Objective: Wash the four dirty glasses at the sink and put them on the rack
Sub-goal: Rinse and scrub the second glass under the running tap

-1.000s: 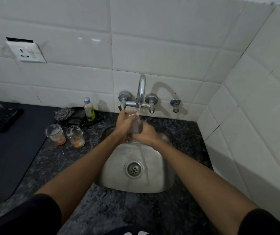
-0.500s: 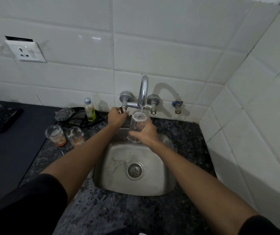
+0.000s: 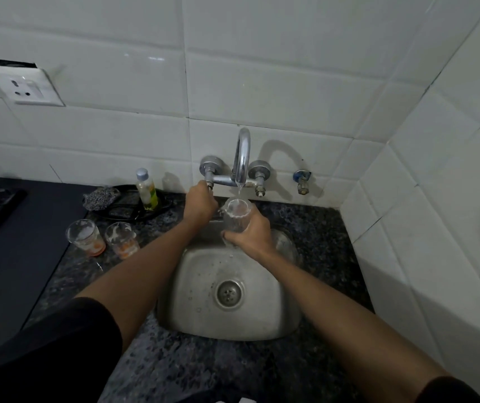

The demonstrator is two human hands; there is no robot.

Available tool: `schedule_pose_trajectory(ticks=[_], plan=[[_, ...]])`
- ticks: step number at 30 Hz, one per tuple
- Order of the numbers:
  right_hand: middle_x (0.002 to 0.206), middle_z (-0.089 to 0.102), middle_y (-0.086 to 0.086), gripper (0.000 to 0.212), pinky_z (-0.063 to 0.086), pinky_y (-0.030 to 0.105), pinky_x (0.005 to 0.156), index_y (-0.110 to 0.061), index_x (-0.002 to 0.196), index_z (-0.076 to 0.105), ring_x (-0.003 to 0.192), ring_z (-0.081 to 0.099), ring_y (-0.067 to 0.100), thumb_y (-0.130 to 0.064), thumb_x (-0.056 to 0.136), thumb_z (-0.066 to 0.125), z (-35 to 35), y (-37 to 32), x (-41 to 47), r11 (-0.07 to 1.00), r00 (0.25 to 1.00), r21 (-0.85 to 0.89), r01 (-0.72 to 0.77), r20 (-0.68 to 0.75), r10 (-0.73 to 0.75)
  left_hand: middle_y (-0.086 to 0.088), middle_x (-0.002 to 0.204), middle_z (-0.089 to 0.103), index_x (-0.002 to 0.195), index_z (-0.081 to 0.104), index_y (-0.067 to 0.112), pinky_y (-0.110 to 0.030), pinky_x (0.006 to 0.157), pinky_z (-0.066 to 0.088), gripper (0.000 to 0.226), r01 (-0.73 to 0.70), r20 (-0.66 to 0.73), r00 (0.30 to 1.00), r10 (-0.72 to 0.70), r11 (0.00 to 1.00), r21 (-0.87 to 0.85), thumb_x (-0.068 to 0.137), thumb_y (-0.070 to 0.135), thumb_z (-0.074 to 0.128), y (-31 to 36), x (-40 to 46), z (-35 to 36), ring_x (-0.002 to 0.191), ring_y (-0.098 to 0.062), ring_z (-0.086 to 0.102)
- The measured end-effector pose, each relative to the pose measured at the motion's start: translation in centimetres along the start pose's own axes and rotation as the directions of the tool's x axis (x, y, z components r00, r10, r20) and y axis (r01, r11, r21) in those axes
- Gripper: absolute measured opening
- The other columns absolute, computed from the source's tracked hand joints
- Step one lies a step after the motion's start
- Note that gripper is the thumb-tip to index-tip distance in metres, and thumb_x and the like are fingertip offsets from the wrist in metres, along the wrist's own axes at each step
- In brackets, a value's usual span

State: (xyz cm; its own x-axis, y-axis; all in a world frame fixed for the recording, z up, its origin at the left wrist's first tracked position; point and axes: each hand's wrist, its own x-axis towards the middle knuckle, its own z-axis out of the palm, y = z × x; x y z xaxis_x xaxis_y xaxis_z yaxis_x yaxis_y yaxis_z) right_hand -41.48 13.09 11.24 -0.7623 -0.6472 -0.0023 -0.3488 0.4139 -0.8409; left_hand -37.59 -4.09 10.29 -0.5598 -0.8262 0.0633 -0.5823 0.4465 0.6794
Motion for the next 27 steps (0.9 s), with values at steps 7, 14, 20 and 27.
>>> schedule_pose_trajectory(ticks=[7,14,20,27], plan=[[0.102,0.069,-0.006,0.067,0.044,0.001,0.069,-0.015,0.122,0.064,0.084,0.064,-0.002,-0.018,0.063,0.097,0.2,0.5,-0.1,0.999,0.999,0.029,0.024,-0.050,-0.022,-0.024,0.101,0.068,0.109,0.059,-0.002,-0.044,0.078,0.055,0.015,-0.041,0.018,0.999,0.040,0.999,0.033,0.098,0.008,0.057,0.0,-0.1,-0.2,0.092,-0.039,0.066],[0.105,0.071,-0.005,0.070,0.045,0.001,0.071,-0.014,0.123,0.064,0.091,0.068,0.006,-0.021,0.063,0.099,0.1,1.1,0.0,0.999,0.996,0.045,0.029,-0.080,-0.025,-0.023,0.102,0.068,0.110,0.059,-0.002,-0.043,0.079,0.054,0.015,-0.062,0.017,0.998,0.062,0.997,0.038,0.099,0.008,0.056,-0.1,-0.1,-0.3,0.093,-0.038,0.066],[0.105,0.072,-0.003,0.067,0.047,0.003,0.072,-0.014,0.122,0.064,0.092,0.069,0.009,-0.021,0.064,0.098,-0.1,1.4,-0.3,0.997,0.996,0.060,0.047,-0.085,-0.042,-0.021,0.101,0.069,0.111,0.060,-0.001,-0.046,0.082,0.057,0.015,-0.072,0.026,0.997,0.071,0.997,0.018,0.099,0.008,0.057,-0.4,0.0,-0.1,0.092,-0.036,0.067],[0.105,0.072,-0.004,0.066,0.049,0.006,0.075,-0.015,0.121,0.063,0.091,0.068,0.007,-0.022,0.066,0.098,-0.1,1.1,-0.6,0.995,0.993,0.066,0.070,-0.104,-0.063,-0.023,0.102,0.069,0.111,0.058,-0.001,-0.045,0.080,0.056,0.016,-0.106,0.033,0.994,0.104,0.992,0.061,0.100,0.010,0.055,-0.4,-0.1,-0.4,0.092,-0.038,0.067]])
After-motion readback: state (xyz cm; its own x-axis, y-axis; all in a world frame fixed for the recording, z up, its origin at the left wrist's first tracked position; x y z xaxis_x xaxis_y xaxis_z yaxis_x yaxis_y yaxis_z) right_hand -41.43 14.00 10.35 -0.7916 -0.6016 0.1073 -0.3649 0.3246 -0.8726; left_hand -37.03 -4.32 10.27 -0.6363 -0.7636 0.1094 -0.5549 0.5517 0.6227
